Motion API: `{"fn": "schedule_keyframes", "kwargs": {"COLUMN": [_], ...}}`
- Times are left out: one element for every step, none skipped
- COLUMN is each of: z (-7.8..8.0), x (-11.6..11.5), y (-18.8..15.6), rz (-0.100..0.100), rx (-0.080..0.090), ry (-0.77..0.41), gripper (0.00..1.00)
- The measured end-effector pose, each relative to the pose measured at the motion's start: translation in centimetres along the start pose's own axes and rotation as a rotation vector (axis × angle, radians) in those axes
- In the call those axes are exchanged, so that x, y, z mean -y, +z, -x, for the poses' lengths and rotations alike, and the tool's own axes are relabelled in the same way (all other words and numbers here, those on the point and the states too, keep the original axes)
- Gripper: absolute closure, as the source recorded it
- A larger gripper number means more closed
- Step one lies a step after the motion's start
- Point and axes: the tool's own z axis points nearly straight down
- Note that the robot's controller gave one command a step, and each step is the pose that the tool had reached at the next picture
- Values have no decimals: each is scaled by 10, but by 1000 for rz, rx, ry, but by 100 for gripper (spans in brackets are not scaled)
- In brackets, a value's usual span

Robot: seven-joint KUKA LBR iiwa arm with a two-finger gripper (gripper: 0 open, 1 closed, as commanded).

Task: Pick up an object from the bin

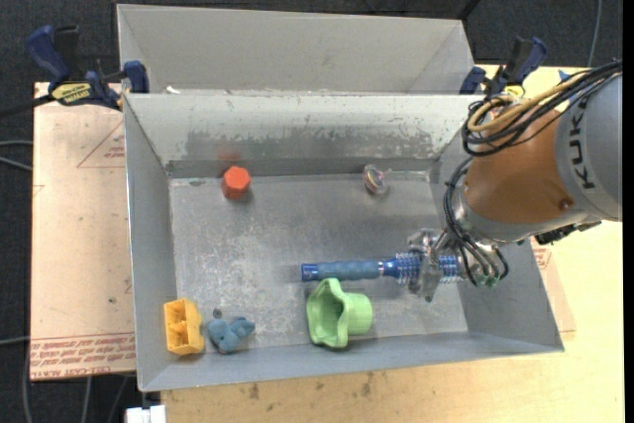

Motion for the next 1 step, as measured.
{"fn": "schedule_keyframes", "kwargs": {"z": [2], "x": [0], "y": [-83], "rz": [0], "rx": [5], "ry": [-1], "gripper": [100]}}
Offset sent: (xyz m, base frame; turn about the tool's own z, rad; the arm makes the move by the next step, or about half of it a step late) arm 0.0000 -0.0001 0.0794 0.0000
